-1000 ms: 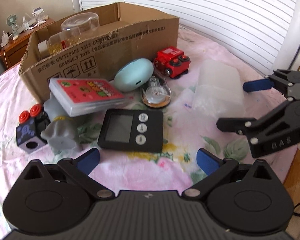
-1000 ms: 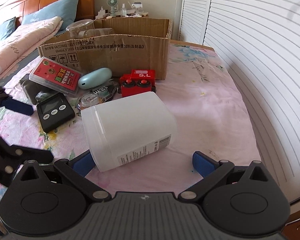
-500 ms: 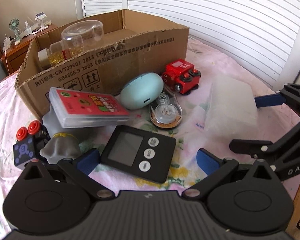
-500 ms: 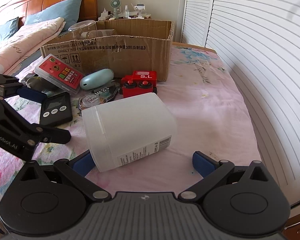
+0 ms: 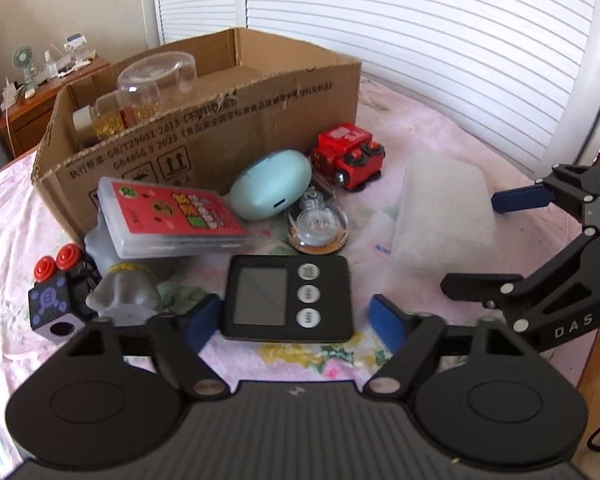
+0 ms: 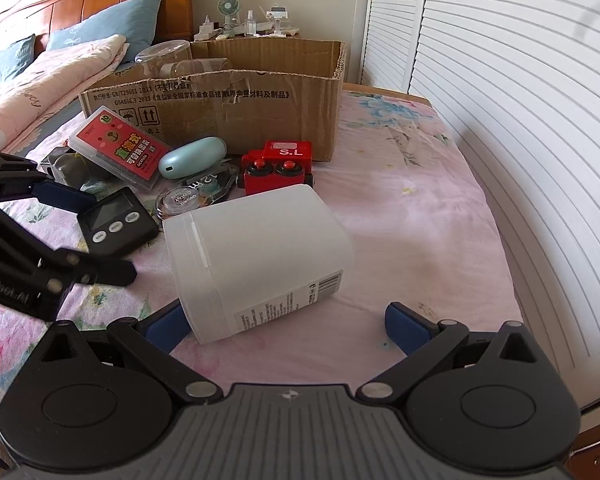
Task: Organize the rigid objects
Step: 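Grasp the black digital timer with the left tool while the right tool approaches the white box, then lift the timer with the left tool while the right tool grasps the white box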
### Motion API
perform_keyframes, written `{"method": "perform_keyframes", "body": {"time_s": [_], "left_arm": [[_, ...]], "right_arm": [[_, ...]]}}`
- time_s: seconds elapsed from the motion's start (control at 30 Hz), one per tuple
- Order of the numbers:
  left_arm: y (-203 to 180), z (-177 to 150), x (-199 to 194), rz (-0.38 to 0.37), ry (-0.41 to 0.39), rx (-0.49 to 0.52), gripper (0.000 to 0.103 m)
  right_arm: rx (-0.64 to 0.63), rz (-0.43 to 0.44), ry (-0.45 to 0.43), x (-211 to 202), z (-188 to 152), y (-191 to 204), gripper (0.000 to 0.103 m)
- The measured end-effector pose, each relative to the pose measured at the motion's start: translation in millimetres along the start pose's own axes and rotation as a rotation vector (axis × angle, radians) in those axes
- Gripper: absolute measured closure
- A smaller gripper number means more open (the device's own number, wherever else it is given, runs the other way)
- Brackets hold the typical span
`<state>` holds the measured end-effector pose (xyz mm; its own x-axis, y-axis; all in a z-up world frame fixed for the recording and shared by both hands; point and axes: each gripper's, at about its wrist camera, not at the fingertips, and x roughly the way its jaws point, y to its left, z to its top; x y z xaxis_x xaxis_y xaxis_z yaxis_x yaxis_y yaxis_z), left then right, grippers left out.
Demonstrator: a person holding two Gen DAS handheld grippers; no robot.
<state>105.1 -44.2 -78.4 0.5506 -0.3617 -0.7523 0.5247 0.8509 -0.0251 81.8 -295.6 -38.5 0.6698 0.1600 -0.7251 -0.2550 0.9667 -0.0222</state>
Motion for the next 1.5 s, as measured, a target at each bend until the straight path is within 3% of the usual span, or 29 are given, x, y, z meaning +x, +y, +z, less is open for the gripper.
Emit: {"method": "perform_keyframes", "body": {"time_s": [0.4,0.57,0.8,1.17,1.3,1.5], "left_arm": [[12,-26,-30,-0.004,0.058,0.008,0.033],[17,-28,-30,0.016,0.06,-0.016,0.022],[11,-18,-22,-0.006,0.05,0.014,0.02],[13,-14,-21,-0.027,0.086,0.033,0.023],[15,-11,-22,-0.031,0.096,0.04,0.033],[14,-9,-21,-0.033,0.122,0.046,0.034]], "right_arm": [[-0.005,0.002,0.001,-2,0,2,0.0],[-0.028,0.023,0.007,0,1,3,0.0],[-0.13,0.117,0.036,10,13,1,0.0],[-0.229,0.177,0.089,29,40,7,0.0],[-0.252,0.163,0.108,28,43,13,0.0],[-0.252,0.148,0.133,24,48,16,0.012]]}}
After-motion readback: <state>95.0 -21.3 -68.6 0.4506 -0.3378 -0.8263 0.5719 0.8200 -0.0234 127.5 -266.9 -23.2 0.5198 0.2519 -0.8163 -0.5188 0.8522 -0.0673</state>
